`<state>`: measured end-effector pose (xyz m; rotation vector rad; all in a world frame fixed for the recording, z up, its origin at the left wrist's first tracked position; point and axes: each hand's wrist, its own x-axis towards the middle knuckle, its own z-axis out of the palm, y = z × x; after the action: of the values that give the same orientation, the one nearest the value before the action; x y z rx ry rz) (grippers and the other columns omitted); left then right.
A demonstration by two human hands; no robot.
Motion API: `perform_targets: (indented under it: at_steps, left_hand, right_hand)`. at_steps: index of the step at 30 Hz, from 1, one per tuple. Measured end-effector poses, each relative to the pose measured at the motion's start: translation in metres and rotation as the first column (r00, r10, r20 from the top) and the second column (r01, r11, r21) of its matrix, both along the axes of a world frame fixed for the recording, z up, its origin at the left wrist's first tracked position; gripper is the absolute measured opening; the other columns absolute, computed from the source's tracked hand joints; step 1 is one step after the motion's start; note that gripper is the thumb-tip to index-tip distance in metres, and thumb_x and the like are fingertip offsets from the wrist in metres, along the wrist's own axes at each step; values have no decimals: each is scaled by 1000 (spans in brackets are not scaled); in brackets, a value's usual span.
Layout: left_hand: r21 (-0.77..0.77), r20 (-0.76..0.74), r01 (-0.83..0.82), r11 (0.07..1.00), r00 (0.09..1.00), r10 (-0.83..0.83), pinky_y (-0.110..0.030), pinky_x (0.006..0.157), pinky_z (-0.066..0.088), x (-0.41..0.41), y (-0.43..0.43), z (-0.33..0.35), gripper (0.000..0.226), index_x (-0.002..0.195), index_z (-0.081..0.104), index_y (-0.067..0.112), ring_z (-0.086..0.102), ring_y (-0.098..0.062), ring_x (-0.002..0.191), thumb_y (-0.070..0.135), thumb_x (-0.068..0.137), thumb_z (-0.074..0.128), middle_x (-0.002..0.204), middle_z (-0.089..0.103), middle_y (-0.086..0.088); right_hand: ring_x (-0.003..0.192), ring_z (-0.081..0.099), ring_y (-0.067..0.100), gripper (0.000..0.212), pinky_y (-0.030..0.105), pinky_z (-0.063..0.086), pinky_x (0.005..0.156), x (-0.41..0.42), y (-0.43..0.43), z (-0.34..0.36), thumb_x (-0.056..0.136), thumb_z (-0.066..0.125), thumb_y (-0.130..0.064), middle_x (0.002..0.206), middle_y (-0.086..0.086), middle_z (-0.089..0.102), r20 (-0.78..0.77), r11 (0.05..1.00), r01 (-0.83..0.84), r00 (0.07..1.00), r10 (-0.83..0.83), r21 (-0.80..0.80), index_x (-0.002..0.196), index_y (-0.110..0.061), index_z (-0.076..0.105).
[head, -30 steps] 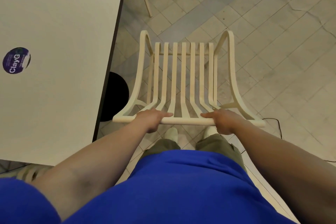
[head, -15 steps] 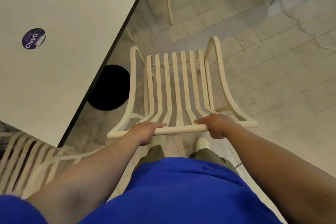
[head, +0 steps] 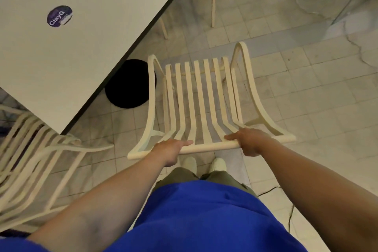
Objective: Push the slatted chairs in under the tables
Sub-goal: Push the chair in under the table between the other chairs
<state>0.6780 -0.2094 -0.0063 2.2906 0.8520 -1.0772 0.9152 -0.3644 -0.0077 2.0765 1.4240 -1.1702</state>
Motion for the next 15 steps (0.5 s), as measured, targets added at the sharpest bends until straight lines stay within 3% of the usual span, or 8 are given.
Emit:
perform_targets:
  at_steps: [5,10,15]
  left_hand:
    - [-13,19,26,1000,999,-26,-37,76,54,-2,5,-5,89,154,21,58,58,-22,93,0,94,53,114,52,1]
    - [-27,40,41,999,998,-40,-43,84,57,-4,6,-9,89,154,23,56,58,-22,95,1,92,57,114,54,2]
    - [-25,48,49,998,998,-48,-42,81,56,-5,5,-9,92,154,23,55,55,-21,90,-2,90,58,109,50,3]
  right_hand:
    - [112,60,20,82,36,52,91,-4,0,0,90,62,-10,137,-2,55,53,1000,-6,999,6,-8,152,-51,27]
    - [114,60,20,81,33,49,89,-9,-1,-2,91,60,-10,140,-1,54,95,1000,9,995,-8,-9,153,-51,27]
    - [109,61,20,82,30,49,86,-8,0,-2,90,59,-6,139,-1,55,76,999,37,996,-35,-24,152,-51,28]
